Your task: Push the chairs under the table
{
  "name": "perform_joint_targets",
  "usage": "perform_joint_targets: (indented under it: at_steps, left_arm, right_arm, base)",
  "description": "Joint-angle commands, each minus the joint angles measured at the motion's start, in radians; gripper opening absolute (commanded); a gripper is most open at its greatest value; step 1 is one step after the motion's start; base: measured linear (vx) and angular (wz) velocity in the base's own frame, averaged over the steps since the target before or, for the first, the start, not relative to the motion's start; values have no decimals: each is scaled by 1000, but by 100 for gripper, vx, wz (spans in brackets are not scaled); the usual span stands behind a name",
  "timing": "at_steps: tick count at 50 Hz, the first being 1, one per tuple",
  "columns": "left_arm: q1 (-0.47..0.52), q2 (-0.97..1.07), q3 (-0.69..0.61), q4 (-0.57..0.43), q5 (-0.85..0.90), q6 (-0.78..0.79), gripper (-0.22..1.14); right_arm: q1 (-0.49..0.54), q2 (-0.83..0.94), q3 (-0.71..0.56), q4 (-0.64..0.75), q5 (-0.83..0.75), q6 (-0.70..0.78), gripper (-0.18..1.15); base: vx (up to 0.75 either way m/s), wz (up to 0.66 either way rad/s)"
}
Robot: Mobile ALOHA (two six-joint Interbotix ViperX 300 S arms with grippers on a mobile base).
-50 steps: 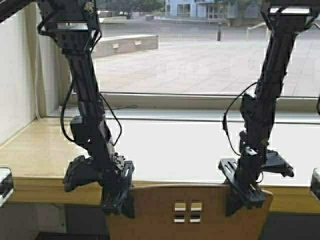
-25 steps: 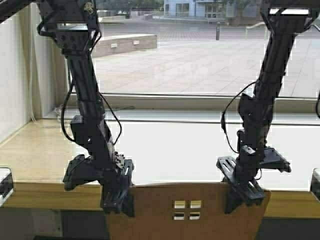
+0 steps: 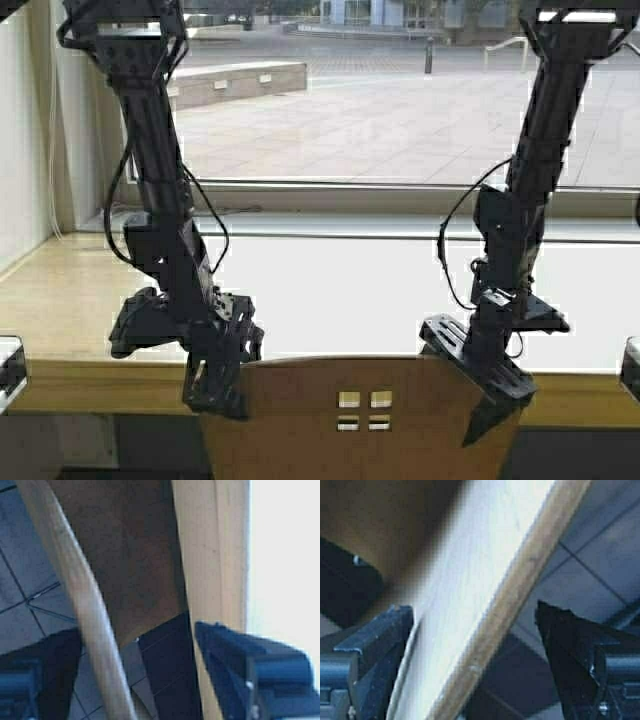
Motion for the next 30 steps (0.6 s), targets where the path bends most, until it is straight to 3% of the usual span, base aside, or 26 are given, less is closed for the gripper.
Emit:
perform_joint_targets:
  at_steps: [1,30]
  left_arm:
    - [26,-129,41,3,-11,9,95]
    - [28,-477,186,64,-11,9,95]
  right_arm:
    - [35,-41,58,2,-11,-12,99]
    - [35,-426,238,5,-89,-12,99]
  base:
    - [-2,-3]
    - [-2,2]
